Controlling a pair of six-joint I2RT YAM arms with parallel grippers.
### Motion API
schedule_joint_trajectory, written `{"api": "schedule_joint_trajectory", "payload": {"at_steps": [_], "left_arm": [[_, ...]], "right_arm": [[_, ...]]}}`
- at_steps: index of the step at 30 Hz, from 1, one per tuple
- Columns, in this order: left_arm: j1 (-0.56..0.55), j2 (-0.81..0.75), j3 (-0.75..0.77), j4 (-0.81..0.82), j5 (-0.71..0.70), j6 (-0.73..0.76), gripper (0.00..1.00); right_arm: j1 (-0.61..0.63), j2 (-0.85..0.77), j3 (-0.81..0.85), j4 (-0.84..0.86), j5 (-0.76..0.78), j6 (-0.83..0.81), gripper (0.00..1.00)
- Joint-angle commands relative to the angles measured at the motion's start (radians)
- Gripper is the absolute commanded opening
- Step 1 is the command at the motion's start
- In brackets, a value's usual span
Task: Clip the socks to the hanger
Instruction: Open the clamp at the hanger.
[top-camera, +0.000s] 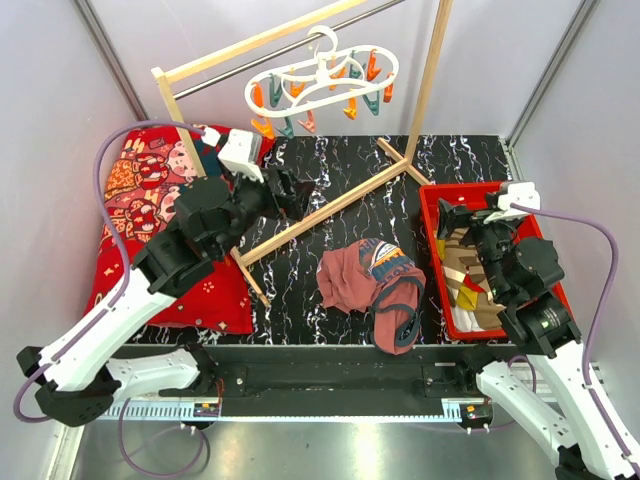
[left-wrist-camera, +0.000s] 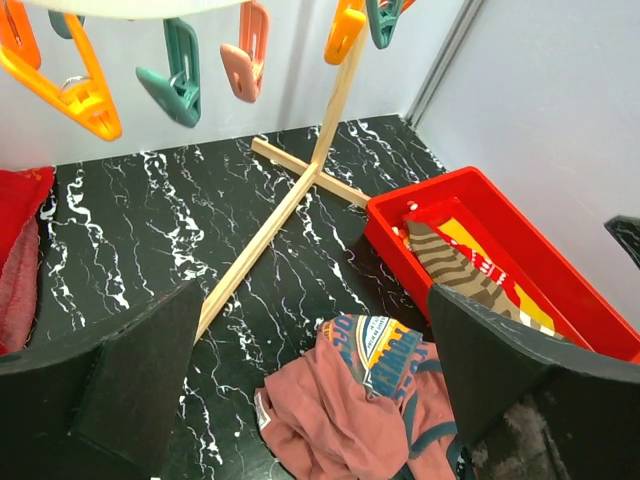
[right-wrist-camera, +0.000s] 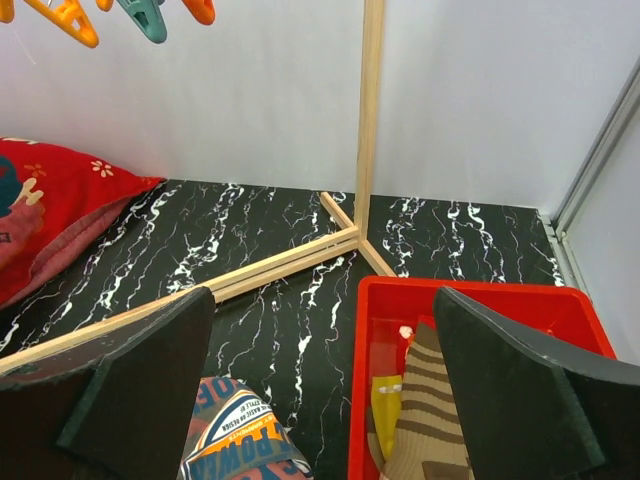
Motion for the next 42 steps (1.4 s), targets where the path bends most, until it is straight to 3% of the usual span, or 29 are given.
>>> {"api": "schedule_joint_trajectory", "payload": {"at_steps": [1, 10, 16, 23, 32, 42], "left_arm": [[-0.007, 0.058, 0.084, 0.032, -0.088, -0.010, 0.99], [-0.025, 0.225, 0.271, 0.023, -0.226, -0.068, 0.99], [-0.073, 0.373, 0.457, -0.046, -0.422, -0.079, 0.99], [-0.088, 0.454, 0.525, -0.057, -0.579, -0.099, 0.94], [-0.068, 0.520, 0.571, -0.078, -0.608, -0.091, 0.76], [-0.001, 0.584, 0.624, -0.093, -0.556, -0.114, 0.74]], "right_arm": [[-0.003, -0.021, 0.003, 0.008, 0.032, -0.017, 1.00], [-0.003, -0.028, -0.023, 0.007, 0.009, 0.011, 1.00], [-0.003, -0.028, -0.024, 0.005, -0.011, 0.025, 1.00], [-0.003, -0.036, -0.036, 0.002, -0.024, 0.032, 1.00], [-0.002, -0.055, -0.050, 0.002, -0.042, 0.031, 1.00], [-0.002, -0.091, -0.076, 0.007, -0.054, 0.023, 1.00]]}}
